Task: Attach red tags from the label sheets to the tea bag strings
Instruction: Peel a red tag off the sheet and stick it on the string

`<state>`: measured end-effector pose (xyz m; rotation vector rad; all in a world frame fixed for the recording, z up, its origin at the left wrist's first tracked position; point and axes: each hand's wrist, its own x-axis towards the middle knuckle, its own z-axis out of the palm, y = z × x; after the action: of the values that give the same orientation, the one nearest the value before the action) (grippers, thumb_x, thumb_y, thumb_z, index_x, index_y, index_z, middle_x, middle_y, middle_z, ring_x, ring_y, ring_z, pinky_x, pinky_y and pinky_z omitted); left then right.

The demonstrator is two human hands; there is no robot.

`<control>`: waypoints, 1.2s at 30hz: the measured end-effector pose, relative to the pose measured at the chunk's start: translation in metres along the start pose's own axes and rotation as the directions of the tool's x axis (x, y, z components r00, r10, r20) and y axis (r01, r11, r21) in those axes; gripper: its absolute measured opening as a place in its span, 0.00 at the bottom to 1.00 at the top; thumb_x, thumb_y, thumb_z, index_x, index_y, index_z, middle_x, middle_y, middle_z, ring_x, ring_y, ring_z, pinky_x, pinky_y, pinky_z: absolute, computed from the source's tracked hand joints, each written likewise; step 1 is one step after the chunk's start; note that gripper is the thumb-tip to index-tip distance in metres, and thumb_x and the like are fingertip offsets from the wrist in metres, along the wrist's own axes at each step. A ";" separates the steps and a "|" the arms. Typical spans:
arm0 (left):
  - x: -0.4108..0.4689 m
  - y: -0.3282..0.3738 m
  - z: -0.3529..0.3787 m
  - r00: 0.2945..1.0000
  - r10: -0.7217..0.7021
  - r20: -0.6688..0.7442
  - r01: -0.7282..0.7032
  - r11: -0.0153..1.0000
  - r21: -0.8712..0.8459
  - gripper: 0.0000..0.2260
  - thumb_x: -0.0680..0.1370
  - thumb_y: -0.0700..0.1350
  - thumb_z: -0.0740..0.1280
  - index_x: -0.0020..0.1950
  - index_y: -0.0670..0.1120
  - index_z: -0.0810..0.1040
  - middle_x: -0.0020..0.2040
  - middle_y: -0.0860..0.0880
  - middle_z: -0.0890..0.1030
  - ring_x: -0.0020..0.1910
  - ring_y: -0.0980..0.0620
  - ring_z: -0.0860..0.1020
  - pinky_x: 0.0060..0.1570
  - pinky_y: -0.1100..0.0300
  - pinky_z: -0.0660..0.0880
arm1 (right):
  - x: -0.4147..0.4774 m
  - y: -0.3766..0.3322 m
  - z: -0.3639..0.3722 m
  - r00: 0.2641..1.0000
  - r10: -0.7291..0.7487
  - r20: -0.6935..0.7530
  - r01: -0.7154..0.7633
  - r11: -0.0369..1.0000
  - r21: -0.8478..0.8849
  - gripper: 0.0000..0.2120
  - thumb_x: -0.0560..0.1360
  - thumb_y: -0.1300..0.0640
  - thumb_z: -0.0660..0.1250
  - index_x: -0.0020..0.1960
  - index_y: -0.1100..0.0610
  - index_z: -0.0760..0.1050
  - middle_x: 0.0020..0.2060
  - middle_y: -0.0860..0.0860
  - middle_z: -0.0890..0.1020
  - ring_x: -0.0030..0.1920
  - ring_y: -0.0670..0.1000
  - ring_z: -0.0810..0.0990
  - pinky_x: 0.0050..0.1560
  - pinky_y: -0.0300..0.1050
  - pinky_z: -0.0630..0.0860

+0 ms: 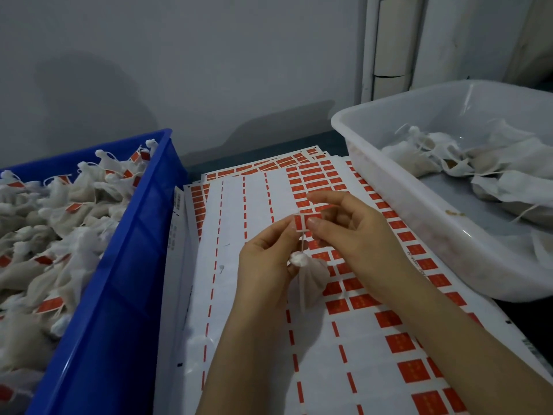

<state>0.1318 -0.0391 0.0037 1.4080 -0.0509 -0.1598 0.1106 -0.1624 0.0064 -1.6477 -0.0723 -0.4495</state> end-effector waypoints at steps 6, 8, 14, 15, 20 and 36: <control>-0.001 0.002 0.000 0.999 0.006 0.032 -0.005 1.000 -0.008 0.05 0.70 0.53 0.67 0.43 0.57 0.82 0.42 0.62 0.84 0.43 0.61 0.82 0.37 0.67 0.78 | 0.000 0.001 0.001 1.000 0.004 0.003 -0.004 1.000 0.013 0.11 0.71 0.52 0.69 0.49 0.39 0.74 0.42 0.33 0.79 0.46 0.35 0.78 0.38 0.26 0.74; -0.002 0.003 0.001 0.999 0.006 0.044 -0.005 1.000 -0.014 0.04 0.72 0.51 0.67 0.42 0.57 0.82 0.42 0.62 0.84 0.42 0.63 0.82 0.35 0.67 0.78 | 0.000 0.002 0.001 1.000 0.007 -0.002 -0.007 1.000 0.016 0.10 0.71 0.52 0.69 0.49 0.39 0.74 0.41 0.33 0.80 0.46 0.35 0.78 0.37 0.26 0.74; -0.003 0.002 0.000 0.999 0.008 0.048 -0.008 1.000 -0.006 0.05 0.74 0.50 0.67 0.42 0.57 0.83 0.44 0.60 0.84 0.45 0.60 0.82 0.39 0.65 0.79 | 0.001 0.003 0.001 1.000 0.007 -0.016 -0.007 1.000 -0.008 0.11 0.72 0.53 0.69 0.48 0.38 0.74 0.41 0.34 0.79 0.46 0.33 0.77 0.35 0.25 0.72; -0.002 0.002 0.001 0.999 0.007 0.045 -0.007 1.000 -0.010 0.05 0.73 0.51 0.67 0.43 0.57 0.83 0.45 0.60 0.84 0.46 0.57 0.82 0.41 0.64 0.80 | 0.001 0.003 0.001 1.000 0.006 -0.018 -0.006 1.000 -0.013 0.11 0.72 0.53 0.69 0.48 0.38 0.74 0.41 0.34 0.79 0.46 0.33 0.77 0.35 0.24 0.72; -0.003 0.004 0.001 0.998 0.013 0.058 -0.013 1.000 0.003 0.06 0.72 0.52 0.66 0.45 0.57 0.83 0.46 0.60 0.84 0.47 0.58 0.82 0.39 0.65 0.79 | 0.000 0.003 0.001 1.000 0.009 -0.024 -0.009 1.000 -0.013 0.11 0.72 0.53 0.69 0.48 0.38 0.74 0.40 0.39 0.80 0.45 0.35 0.78 0.36 0.26 0.73; -0.006 0.002 0.008 0.987 0.132 0.095 -0.146 0.977 0.155 0.15 0.63 0.57 0.70 0.48 0.60 0.82 0.48 0.63 0.82 0.49 0.66 0.80 0.40 0.72 0.77 | 0.001 0.004 -0.001 0.995 0.059 -0.084 -0.060 0.998 -0.016 0.10 0.73 0.54 0.68 0.48 0.40 0.74 0.45 0.35 0.78 0.47 0.40 0.79 0.42 0.27 0.75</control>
<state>0.1254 -0.0455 0.0068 1.5537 -0.2369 -0.1005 0.1127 -0.1645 0.0034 -1.6427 0.0429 -0.4738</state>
